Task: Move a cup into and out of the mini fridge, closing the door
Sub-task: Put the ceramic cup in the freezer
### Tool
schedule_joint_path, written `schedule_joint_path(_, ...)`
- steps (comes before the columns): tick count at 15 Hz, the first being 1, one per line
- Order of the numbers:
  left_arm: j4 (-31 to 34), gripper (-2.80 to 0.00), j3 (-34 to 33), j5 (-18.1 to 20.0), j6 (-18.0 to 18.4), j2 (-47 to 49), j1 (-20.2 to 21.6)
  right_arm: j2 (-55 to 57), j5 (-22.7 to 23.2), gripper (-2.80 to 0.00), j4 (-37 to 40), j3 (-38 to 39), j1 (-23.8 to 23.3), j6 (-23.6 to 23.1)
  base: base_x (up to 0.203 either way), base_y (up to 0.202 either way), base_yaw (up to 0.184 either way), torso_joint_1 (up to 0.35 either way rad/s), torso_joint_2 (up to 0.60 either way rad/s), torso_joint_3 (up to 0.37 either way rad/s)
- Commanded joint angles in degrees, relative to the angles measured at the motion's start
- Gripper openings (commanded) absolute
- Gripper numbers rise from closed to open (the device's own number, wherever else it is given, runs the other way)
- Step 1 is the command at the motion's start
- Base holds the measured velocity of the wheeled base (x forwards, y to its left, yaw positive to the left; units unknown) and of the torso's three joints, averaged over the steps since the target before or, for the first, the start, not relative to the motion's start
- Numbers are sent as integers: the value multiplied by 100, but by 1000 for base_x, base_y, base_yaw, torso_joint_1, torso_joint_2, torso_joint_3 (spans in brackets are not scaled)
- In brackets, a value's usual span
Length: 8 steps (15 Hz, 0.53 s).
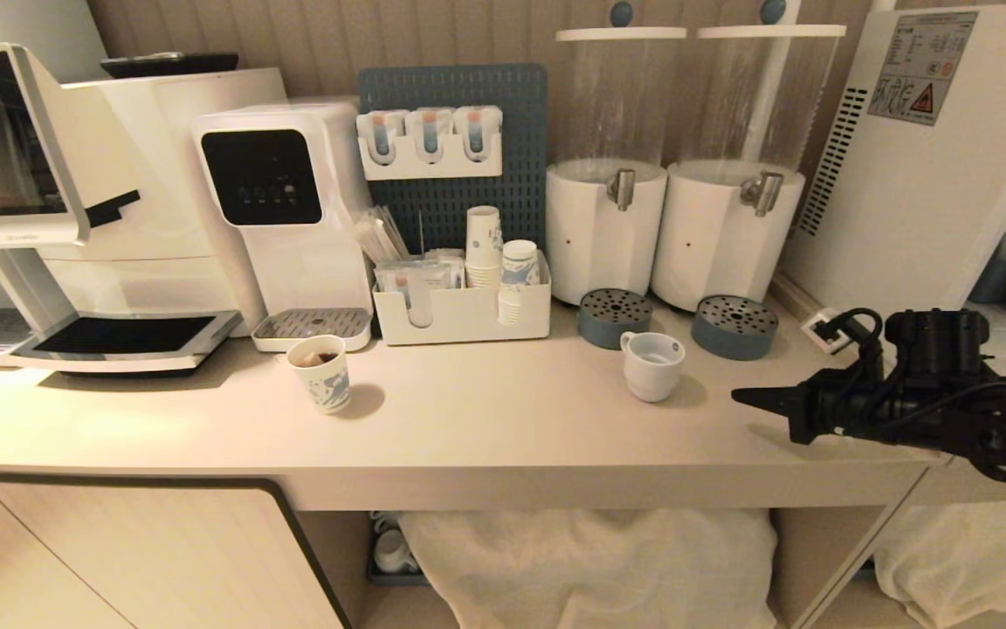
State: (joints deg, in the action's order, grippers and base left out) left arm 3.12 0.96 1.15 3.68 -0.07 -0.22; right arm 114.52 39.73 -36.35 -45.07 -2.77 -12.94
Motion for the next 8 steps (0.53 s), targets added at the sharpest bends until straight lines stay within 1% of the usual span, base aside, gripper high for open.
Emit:
schedule_joint_path(1,-5,-280,0,0,-16,7,4,168,118,-280,-29,-12,131,-14,0,0,0,0,0,0)
schedule_joint_path(5,-5,-280,0,0,-17,7,4,211,194,-280,-30,0,244,0,0,0,0,0,0,0)
schedule_joint_path(8,-5,-280,0,0,-17,7,4,203,341,-280,-30,-2,364,2,0,0,0,0,0,0)
